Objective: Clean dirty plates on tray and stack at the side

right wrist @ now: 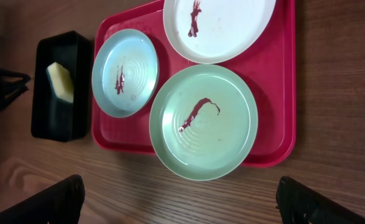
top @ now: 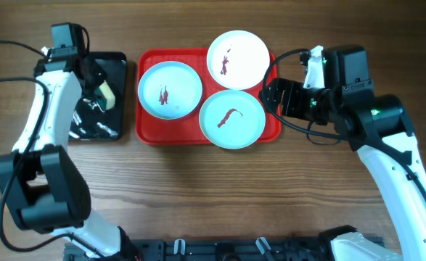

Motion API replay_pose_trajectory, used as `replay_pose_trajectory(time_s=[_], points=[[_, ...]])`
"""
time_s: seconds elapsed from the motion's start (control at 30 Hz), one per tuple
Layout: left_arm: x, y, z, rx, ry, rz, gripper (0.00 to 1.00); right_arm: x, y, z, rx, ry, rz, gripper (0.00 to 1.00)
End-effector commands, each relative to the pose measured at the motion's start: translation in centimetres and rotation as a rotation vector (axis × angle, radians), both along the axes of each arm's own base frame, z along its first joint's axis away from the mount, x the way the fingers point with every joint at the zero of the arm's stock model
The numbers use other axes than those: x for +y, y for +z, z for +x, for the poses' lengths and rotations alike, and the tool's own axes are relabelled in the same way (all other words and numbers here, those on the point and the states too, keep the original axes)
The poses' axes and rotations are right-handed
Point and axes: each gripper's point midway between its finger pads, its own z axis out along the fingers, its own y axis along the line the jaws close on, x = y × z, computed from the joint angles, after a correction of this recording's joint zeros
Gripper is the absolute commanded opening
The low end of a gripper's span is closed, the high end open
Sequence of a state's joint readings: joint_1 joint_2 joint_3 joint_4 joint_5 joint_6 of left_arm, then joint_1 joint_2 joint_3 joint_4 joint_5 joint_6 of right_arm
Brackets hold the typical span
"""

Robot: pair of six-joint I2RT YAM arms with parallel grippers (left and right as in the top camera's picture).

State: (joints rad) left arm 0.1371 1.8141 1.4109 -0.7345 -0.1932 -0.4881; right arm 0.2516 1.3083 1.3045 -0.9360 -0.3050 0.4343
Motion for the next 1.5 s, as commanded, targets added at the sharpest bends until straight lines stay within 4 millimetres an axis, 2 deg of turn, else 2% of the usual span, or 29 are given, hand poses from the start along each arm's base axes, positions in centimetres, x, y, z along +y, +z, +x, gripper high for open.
replay_pose_trajectory(time_s=[0.0, 0.07, 0.1, 0.2, 0.27, 0.33, 0.37, 0.4, 0.53, 0.67, 0.83, 0.93, 0.97, 1.23, 1.27, 1.47], points=[[0.8, 0.1, -0.9, 0.047, -0.031, 0.068, 0.30, -0.3, 0.4, 0.5, -0.008, -0.023, -0.007, 1.00], [0.5, -0.3, -1.0, 0.048, -0.007, 0.040, 0.43, -0.3, 0.4, 0.5, -0.009, -0.023, -0.006, 0.99], [0.2, -0.5, -0.9, 0.043, 0.003, 0.014, 0.43, -0.3, 0.4, 0.5, -0.009, -0.023, -0.006, 1.00], [-0.8, -1.4, -0.6, 0.040, 0.008, -0.062, 0.20, -0.3, 0.4, 0.5, -0.008, -0.023, -0.006, 1.00], [-1.4, -2.1, -0.3, 0.041, -0.006, -0.097, 0.11, -0.3, 0.4, 0.5, -0.008, -0.023, -0.006, 1.00], [-1.8, -3.0, 0.2, 0.044, -0.017, -0.124, 0.10, -0.3, 0.4, 0.5, -0.008, -0.023, -0.006, 1.00], [-1.9, -3.6, 0.4, 0.049, -0.019, -0.131, 0.15, -0.3, 0.4, 0.5, -0.008, -0.023, -0.006, 1.00], [-1.9, -4.6, 0.6, 0.059, -0.021, -0.135, 0.32, -0.3, 0.4, 0.5, -0.008, -0.023, -0.006, 1.00], [-1.7, -6.7, 1.5, 0.082, -0.095, -0.106, 0.68, -0.3, 0.4, 0.5, -0.008, -0.023, -0.006, 1.00], [-1.0, -7.7, 2.3, 0.101, -0.226, -0.019, 0.79, -0.4, 0.2, 0.4, 0.000, -0.023, -0.008, 1.00], [-0.7, -7.7, 3.2, 0.097, -0.353, 0.051, 0.79, -0.4, 0.2, 0.2, 0.006, -0.023, -0.010, 1.00], [-0.7, -7.5, 3.7, 0.094, -0.430, 0.091, 0.74, -0.4, 0.2, 0.2, 0.006, -0.023, -0.010, 1.00], [-0.7, -7.5, 3.7, 0.097, -0.447, 0.099, 0.69, -0.4, 0.2, 0.2, 0.006, -0.024, -0.010, 1.00], [-0.7, -7.6, 3.3, 0.117, -0.463, 0.099, 0.10, -0.4, 0.2, 0.3, 0.003, -0.023, -0.010, 1.00], [-0.7, -7.6, 3.3, 0.116, -0.464, 0.099, 0.07, -0.4, 0.2, 0.3, 0.003, -0.023, -0.010, 1.00], [-0.7, -7.8, 3.3, 0.119, -0.463, 0.098, 0.04, -0.4, 0.2, 0.3, 0.003, -0.023, -0.009, 1.00]])
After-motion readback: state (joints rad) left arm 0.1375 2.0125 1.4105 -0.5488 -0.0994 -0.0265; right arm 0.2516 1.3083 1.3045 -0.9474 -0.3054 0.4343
